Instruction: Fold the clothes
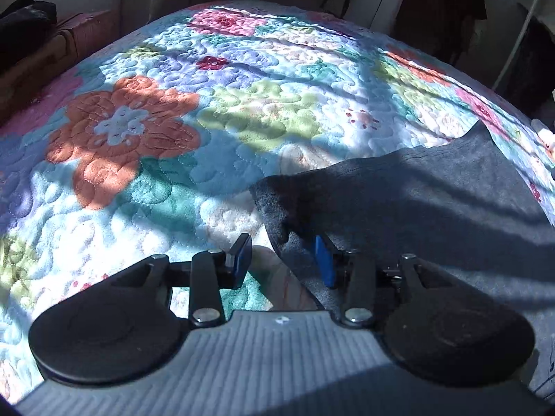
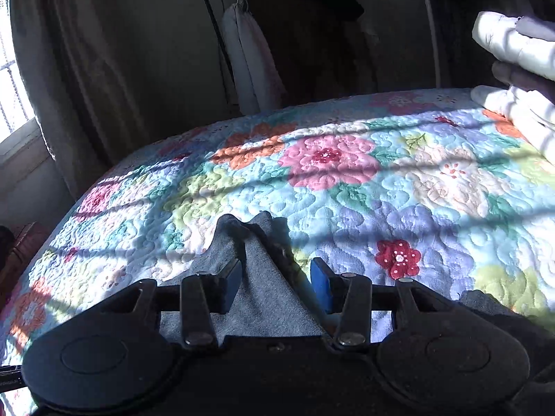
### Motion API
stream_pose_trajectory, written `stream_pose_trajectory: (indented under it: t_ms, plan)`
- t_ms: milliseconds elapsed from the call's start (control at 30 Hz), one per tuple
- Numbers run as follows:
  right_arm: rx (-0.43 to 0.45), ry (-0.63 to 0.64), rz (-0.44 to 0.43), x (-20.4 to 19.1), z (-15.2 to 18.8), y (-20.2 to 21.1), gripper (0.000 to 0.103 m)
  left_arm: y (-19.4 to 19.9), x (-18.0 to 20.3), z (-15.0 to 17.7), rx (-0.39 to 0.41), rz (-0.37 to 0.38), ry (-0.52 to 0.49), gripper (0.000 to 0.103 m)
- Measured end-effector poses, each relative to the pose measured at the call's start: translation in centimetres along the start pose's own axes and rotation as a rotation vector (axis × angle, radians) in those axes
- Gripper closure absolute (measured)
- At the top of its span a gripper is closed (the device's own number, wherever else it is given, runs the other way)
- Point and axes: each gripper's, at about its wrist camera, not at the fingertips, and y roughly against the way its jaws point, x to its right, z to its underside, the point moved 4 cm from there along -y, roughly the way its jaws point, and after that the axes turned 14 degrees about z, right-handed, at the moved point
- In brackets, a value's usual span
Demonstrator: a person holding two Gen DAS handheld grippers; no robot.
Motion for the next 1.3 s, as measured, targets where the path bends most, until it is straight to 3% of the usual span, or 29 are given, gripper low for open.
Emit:
stream_pose_trajectory:
  t_ms: [100,267,533,633,767,867,967,1100,1300]
  plan:
    - [-0.026,-0.01,0.012,1.5,2.3,2.7,0.049,1.6,1.1,0.9,-0.009,0.026,-0.018,0.059]
    - [-0.061,0.01,0.033,4.1,5.6,8.6,0.045,4.7,4.5,1.6,0.004,0.131,-0.071,0.059]
    - [-0.095,-0.02,-0.019,7.4,7.3,18.9,0.044,8.8,11.0,3.1,-0.052,0.232,-0.155,0.054]
    - [-0.106,-0.032,-0.039,8.6,7.9,22.8,0.044,10.6,12.7,3.9,-0.041,0.319,-0.153,0.054]
    - [-0.048,0.115,0.042,9.3,8.6,26.7,0.044,11.4,16.3,6.9,-0.072,0.389,-0.199,0.055]
    - [-0.099,0.107,0.032,10.3,9.2,28.2,0.044,11.4,18.9,8.7,-0.124,0.461,-0.189,0.056]
    - [-0.227,0.012,-0.103,11.4,10.0,29.0,0.044,11.3,21.0,10.2,-0.186,0.534,-0.177,0.056]
    - [-0.393,-0.036,-0.211,12.7,11.7,28.8,0.044,9.8,22.6,12.5,-0.245,0.518,-0.218,0.054]
    - [-0.341,0.041,-0.092,14.4,14.6,22.8,0.043,7.0,24.6,17.9,-0.285,0.604,-0.367,0.054]
